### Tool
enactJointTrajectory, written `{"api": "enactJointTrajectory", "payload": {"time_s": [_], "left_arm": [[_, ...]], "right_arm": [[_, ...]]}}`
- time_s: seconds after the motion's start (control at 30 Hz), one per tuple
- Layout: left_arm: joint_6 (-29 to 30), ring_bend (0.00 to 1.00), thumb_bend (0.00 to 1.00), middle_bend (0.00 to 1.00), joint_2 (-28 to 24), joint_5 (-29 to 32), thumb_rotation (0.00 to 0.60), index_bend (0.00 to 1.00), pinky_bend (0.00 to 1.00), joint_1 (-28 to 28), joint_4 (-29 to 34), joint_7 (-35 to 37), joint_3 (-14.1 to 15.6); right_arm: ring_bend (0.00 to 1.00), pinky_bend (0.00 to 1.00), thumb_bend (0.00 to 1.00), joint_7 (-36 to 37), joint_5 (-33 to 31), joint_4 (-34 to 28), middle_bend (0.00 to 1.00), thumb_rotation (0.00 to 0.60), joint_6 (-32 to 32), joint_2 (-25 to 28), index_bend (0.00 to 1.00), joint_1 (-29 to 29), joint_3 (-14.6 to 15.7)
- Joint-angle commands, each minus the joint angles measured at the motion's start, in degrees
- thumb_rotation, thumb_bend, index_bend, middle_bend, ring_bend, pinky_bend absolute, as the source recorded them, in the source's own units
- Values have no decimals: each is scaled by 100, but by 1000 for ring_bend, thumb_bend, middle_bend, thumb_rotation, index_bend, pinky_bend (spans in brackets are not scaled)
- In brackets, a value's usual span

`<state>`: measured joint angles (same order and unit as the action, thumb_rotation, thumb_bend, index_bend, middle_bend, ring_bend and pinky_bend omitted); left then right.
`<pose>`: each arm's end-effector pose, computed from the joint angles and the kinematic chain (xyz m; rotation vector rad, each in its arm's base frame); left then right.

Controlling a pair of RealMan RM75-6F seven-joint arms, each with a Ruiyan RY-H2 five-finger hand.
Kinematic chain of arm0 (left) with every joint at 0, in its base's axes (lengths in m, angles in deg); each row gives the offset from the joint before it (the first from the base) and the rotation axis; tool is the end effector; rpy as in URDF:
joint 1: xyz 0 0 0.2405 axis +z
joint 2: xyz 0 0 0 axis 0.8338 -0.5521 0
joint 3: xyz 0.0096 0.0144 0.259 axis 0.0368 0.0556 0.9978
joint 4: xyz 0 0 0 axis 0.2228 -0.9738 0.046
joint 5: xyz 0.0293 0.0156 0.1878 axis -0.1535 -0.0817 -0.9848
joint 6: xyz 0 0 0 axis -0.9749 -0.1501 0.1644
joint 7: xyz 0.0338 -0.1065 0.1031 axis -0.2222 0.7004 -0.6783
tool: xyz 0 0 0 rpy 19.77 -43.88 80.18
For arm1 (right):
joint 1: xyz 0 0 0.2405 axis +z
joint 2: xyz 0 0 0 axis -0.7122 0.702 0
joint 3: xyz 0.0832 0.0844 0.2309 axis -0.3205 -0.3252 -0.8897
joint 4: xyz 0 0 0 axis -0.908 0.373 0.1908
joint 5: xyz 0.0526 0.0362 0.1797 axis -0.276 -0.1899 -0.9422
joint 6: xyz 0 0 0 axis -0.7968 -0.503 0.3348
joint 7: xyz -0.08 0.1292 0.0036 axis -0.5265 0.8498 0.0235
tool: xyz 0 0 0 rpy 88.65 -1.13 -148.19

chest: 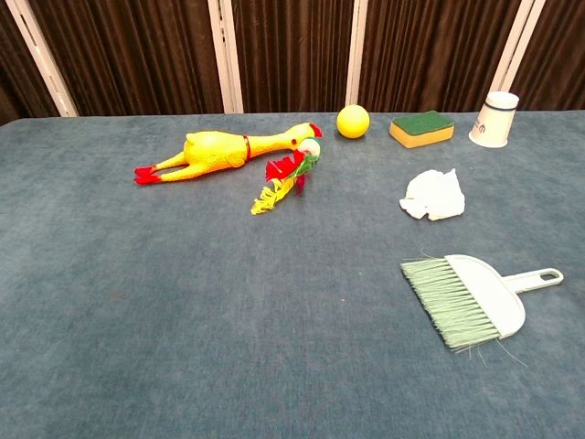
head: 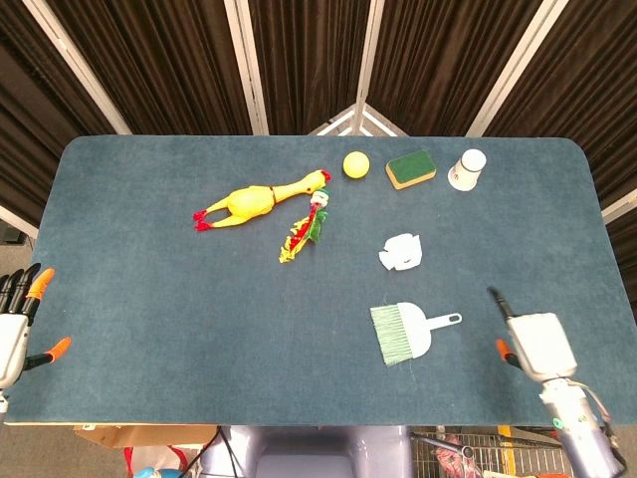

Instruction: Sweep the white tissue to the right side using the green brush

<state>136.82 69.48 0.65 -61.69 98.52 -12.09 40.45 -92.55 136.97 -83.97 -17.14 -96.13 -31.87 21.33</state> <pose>-0.3041 0.1906 0.1766 -1.3873 -0.8096 -0.8701 -0.2838 -0.2294 0.1179 1.6945 -0.7501 0.6593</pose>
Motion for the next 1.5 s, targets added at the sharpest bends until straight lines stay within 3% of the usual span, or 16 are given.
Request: {"api": "enactJointTrajectory", "payload": {"time_s": [0.03, 0.7, 1.1, 1.5], "left_arm": [[12, 0, 10, 0, -6, 10, 600, 0, 0, 6, -6, 34, -10], [-4, 0, 10, 0, -27, -9, 600, 0, 0, -3, -27, 92, -8], [-23, 0, 10, 0, -19, 25, 600, 0, 0, -10, -27, 76, -21], [-38, 0, 10, 0, -19, 39, 600, 0, 0, -13, -25, 73, -23]], "right_arm": [[957, 831, 330, -300, -183, 154, 922, 600, -367, -304, 255, 258, -43], [960, 831, 329, -995, -892, 1067, 924, 600, -997, -1383, 382, 776, -177], [960, 831, 329, -881, -1005, 1614, 924, 600, -1055, -1769, 414, 869, -161], [960, 831, 330, -804, -945, 1778, 924, 600, -1019, -1936, 438, 914, -89]]}}
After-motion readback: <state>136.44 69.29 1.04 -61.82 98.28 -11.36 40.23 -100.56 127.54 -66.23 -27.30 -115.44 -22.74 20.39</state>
